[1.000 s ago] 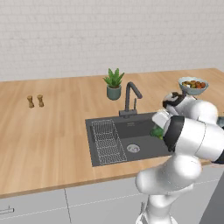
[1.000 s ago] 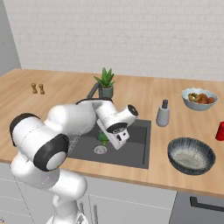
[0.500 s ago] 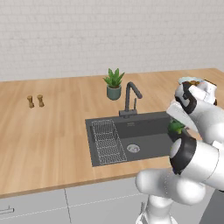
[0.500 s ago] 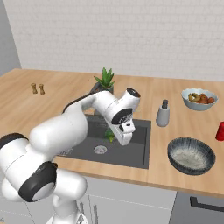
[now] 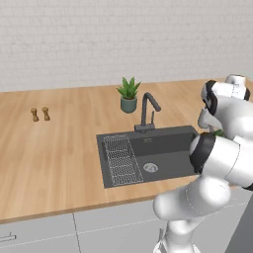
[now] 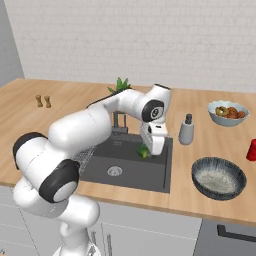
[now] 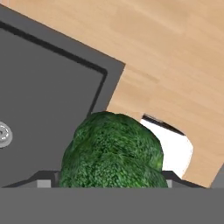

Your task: Pick the broccoli from the sink and place it in the bowl. Then pick the bowl and place it in the microwave. Then close the microwave door and press the start button.

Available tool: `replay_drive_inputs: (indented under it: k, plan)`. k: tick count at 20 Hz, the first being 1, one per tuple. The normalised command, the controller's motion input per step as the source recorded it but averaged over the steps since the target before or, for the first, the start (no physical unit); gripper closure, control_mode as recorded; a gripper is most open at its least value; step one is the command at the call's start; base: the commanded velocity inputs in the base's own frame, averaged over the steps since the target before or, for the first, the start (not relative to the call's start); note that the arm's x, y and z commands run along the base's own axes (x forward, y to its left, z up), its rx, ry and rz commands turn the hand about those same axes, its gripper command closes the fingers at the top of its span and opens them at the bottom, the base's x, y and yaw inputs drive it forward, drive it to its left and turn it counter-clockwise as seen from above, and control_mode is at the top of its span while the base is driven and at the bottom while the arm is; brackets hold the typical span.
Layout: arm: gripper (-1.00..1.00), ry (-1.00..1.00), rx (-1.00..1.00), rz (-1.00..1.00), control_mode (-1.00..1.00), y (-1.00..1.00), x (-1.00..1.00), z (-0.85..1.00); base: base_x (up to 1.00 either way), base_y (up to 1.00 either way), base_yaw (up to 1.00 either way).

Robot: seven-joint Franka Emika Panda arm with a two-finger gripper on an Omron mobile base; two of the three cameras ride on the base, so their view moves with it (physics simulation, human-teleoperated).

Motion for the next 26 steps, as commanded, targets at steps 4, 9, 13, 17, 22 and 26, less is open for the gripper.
replay_drive_inputs:
  k: [4,9,13,17,22,26]
  plan:
    - [1.0,0.07,-0.16,-0.16,-1.0,-0.66,-0.05,0.01,0.0,0.0,0.0]
    - [1.0,-0.08,-0.22,-0.13,-1.0,-0.38,-0.14,0.0,0.0,0.0,0.0]
    - [1.0,-0.09,-0.25,-0.16,-1.0,-0.18,-0.01,0.0,0.0,0.0,0.0]
    - [1.0,-0.03,-0.18,-0.15,-1.0,-0.26,0.0,-0.05,0.0,0.0,0.0]
    - [1.0,-0.01,-0.02,-0.1,-1.0,-0.5,0.0,-0.04,0.0,0.0,0.0]
    - [1.0,0.0,0.01,-0.02,-1.0,-0.65,0.0,-0.01,0.0,0.0,0.0]
